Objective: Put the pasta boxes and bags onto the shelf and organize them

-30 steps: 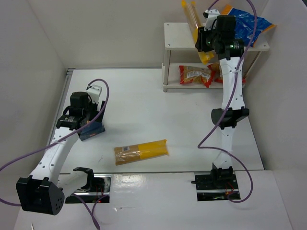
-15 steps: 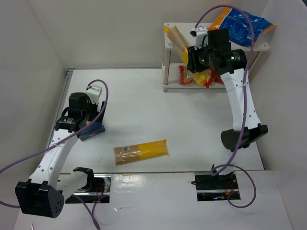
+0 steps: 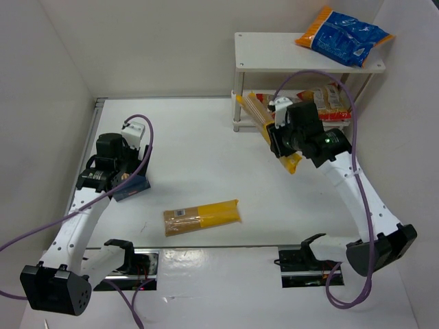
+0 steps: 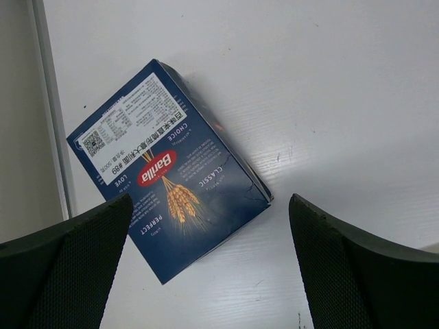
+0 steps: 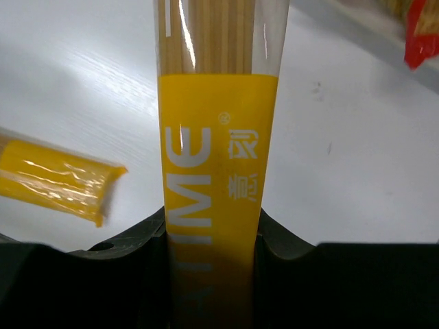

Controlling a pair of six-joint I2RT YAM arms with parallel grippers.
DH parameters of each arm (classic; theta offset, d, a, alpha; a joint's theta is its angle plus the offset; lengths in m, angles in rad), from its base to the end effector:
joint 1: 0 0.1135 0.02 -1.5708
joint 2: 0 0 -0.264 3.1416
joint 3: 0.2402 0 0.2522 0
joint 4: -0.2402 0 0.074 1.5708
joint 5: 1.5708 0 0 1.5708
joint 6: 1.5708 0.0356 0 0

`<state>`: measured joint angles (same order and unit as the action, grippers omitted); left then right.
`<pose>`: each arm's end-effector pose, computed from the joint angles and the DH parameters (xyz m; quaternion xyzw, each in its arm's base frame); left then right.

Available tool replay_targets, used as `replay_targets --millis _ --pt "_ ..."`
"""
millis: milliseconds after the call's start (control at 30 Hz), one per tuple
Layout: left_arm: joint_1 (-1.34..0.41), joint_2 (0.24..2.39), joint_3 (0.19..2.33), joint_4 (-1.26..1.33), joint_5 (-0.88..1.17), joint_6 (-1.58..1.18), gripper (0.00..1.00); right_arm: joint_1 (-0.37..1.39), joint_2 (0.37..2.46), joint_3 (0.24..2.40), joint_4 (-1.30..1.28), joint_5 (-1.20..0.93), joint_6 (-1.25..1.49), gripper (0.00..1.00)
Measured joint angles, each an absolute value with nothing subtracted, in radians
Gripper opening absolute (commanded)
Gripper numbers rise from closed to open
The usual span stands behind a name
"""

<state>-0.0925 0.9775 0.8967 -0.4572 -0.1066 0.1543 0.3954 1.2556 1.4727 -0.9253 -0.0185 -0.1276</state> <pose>0.2148 -0.0161 0.3164 0.0808 0.8650 0.0615 0.4914 0.2283 0.0960 0.4046 -0.2386 0.8765 0.0641 0.4132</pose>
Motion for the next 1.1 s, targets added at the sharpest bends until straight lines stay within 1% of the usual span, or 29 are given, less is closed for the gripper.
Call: replay_targets --millis 133,267,333,533,833,1100 --pt "-0.093 0.978 0.897 -0.457 -0.107 0.154 1.0 0.392 1.235 1.313 -0.884 0.039 -0.128 0.0" --pt "-0.093 0.978 0.897 -0.457 -0.107 0.154 1.0 0.392 1.237 1.234 -0.868 0.06 -0.123 0.0" --pt "-0.093 0.979 0.897 -0.458 -0.111 0.154 1.0 0.392 1.25 1.233 -0.854 0.07 -0.118 0.0" --pt "-0.093 0.979 0.897 -0.458 -0.123 0.154 1.0 0.392 1.319 1.232 -0.709 0.105 -0.075 0.0" --pt "-0.093 0.979 0.897 -0.458 -0.136 0.154 1.0 0.392 1.515 1.246 -0.538 0.155 -0.006 0.0" --pt "-0.093 0.987 0.897 -0.459 -0.138 0.154 1.0 0.395 1.659 1.314 -0.463 0.2 0.023 0.0"
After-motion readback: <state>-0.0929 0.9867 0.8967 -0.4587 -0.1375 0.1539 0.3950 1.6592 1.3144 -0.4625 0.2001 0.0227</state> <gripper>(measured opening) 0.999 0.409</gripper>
